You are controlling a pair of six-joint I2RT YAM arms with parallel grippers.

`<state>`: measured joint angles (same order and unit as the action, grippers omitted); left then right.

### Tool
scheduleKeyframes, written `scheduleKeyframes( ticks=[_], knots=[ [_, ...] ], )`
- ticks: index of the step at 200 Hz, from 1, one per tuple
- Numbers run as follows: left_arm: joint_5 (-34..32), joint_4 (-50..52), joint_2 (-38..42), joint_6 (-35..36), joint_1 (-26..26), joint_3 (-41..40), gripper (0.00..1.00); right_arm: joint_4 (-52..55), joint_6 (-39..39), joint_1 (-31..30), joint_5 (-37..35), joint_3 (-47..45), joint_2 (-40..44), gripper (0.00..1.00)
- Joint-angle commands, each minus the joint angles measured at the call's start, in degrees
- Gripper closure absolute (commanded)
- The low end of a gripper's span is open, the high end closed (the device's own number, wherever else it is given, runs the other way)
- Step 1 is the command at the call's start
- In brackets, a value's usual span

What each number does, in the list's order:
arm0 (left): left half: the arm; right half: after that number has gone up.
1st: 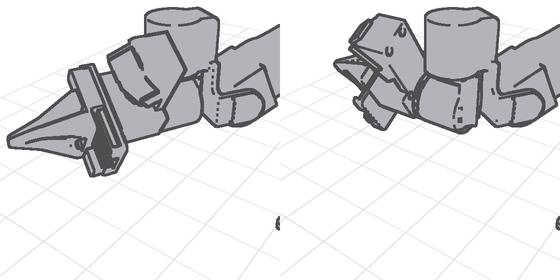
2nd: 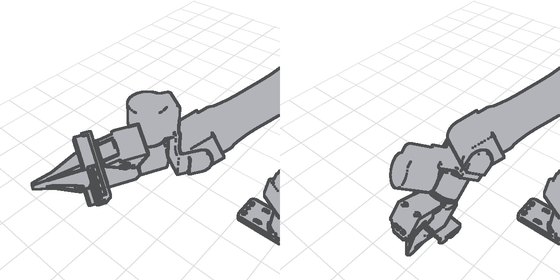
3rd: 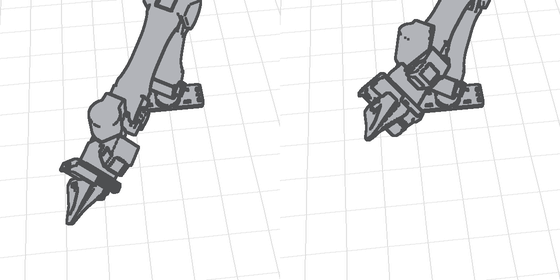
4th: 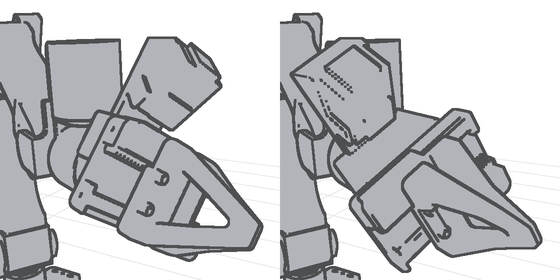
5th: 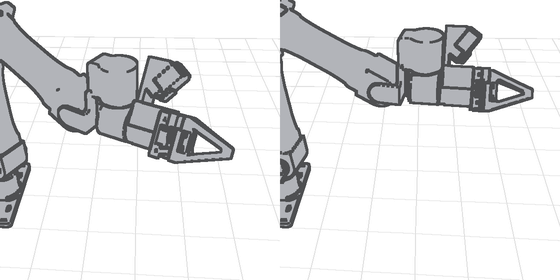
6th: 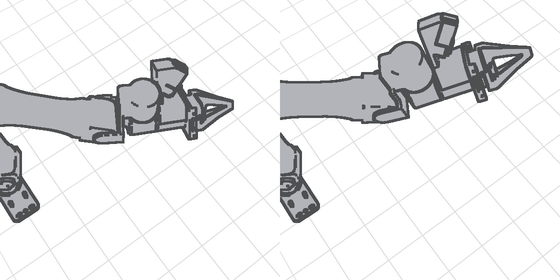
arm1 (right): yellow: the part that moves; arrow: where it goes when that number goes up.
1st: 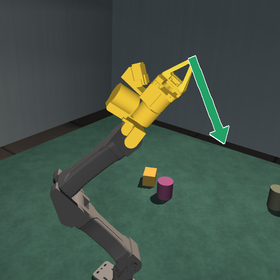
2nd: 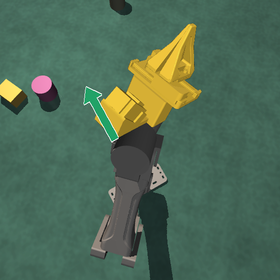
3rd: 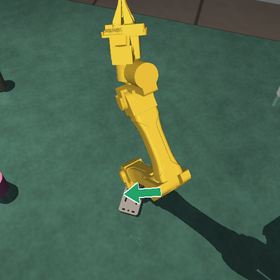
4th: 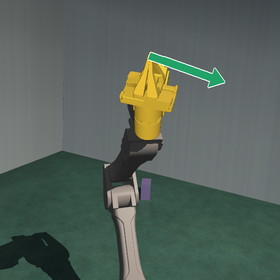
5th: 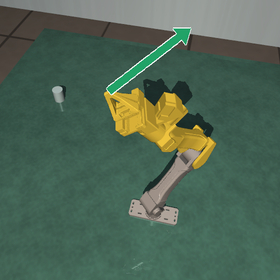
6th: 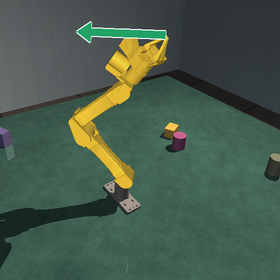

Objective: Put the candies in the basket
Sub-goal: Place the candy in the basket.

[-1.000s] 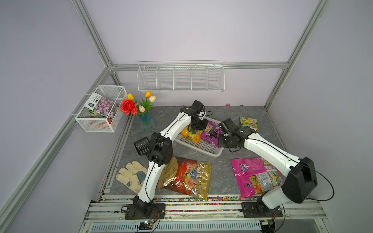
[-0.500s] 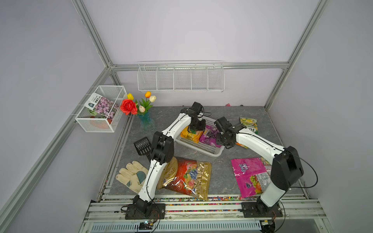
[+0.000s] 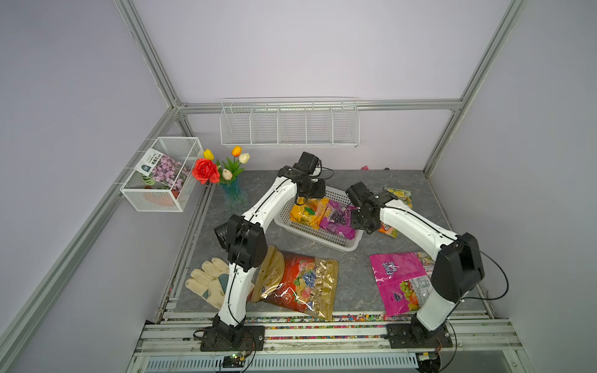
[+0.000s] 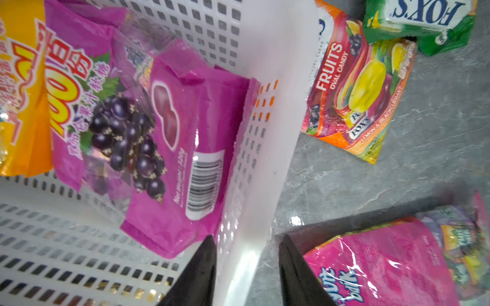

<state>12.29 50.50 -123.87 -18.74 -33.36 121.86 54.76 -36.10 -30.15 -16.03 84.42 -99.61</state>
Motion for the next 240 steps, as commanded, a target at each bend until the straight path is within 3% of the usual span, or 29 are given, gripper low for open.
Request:
scheduleKeyframes(
  ticks=[1, 39, 83, 125, 152, 178, 240],
  knots=[
    [-1.32, -1.50, 3.96, -1.11, 0.31, -5.27, 0.64, 4.05, 1.53, 0.25, -1.09, 0.99, 1.84, 0.56],
    [-4.64, -2.50, 10.47, -1.82, 1.17, -15.63, 0.63, 0.71, 0.62, 0.43, 1.88, 2.05, -0.49, 0.63],
    [2.71, -9.13, 18.31, -3.89, 5.50, -29.13, 0.62, -1.47, 0.59, 3.65, 1.11, 6.02, -5.31, 0.81],
    [-1.21, -8.73, 21.04, -3.85, 9.26, -32.77, 0.61, -3.79, 1.29, 5.23, 2.75, 8.75, -10.51, 0.96],
    [0.27, -9.40, 21.17, -4.61, 11.68, -34.50, 0.59, -5.08, 1.59, 5.24, 3.15, 10.32, -13.57, 0.98],
    [0.78, -11.34, 21.89, -5.40, 12.51, -37.13, 0.48, -6.45, 2.45, 5.97, 2.64, 11.29, -16.39, 1.00],
    [4.90, -14.90, 22.59, -7.23, 12.76, -41.84, 0.48, -13.09, 7.40, 10.14, 7.33, 12.30, -19.78, 1.00]
  ],
)
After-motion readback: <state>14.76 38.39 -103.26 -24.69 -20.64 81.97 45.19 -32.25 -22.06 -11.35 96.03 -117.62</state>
